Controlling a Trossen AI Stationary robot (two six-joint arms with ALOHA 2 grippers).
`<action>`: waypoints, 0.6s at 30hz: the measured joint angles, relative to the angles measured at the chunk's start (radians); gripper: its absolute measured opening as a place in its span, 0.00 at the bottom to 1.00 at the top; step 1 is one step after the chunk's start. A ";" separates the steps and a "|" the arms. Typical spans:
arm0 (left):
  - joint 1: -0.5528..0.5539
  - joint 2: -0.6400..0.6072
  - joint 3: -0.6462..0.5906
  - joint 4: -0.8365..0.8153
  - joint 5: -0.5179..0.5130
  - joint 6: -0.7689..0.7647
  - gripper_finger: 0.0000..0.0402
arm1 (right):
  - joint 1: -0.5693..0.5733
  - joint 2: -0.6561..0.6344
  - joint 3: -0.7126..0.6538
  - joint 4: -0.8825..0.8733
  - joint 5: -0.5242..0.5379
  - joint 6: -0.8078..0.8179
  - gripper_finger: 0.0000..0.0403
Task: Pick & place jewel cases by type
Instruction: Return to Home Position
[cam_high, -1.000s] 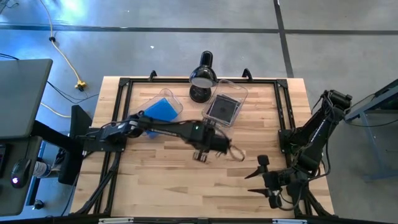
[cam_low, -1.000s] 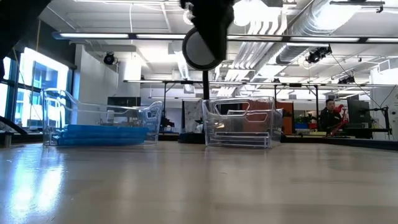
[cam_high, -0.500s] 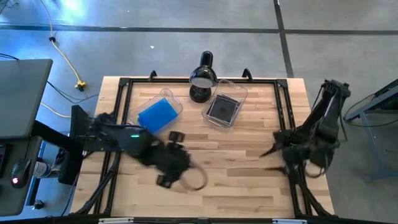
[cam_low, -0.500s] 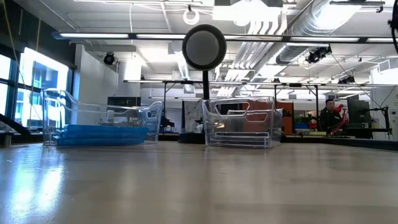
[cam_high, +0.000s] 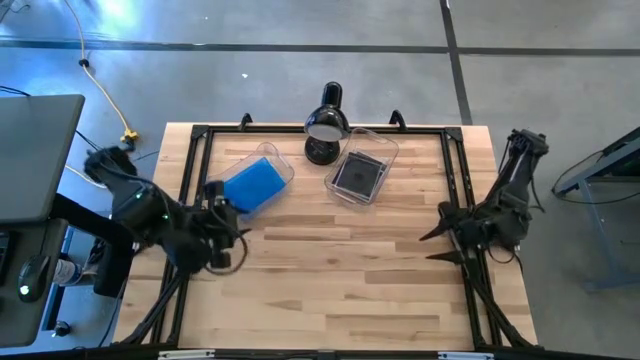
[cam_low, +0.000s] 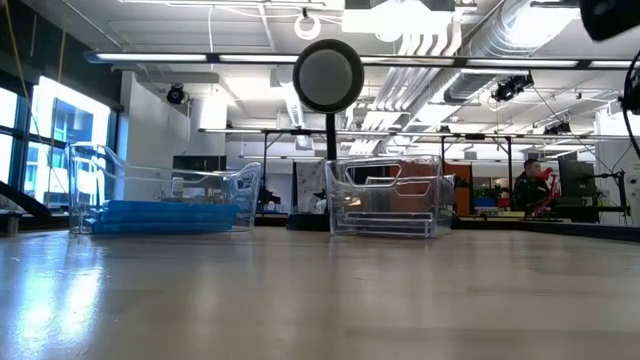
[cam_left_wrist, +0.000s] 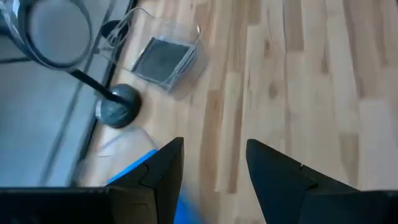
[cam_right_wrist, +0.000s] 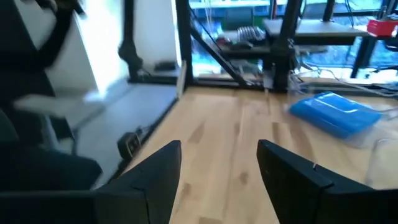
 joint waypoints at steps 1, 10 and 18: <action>0.000 -0.055 -0.092 0.079 -0.003 -0.002 0.43 | 0.000 -0.030 -0.040 0.042 -0.007 -0.006 0.52; 0.000 -0.555 -0.812 0.749 0.062 0.248 0.43 | 0.000 -0.308 -0.244 0.170 0.046 -0.153 0.52; 0.000 -1.035 -1.293 1.206 0.078 0.334 0.43 | -0.003 -0.438 -0.313 0.201 0.034 -0.306 0.52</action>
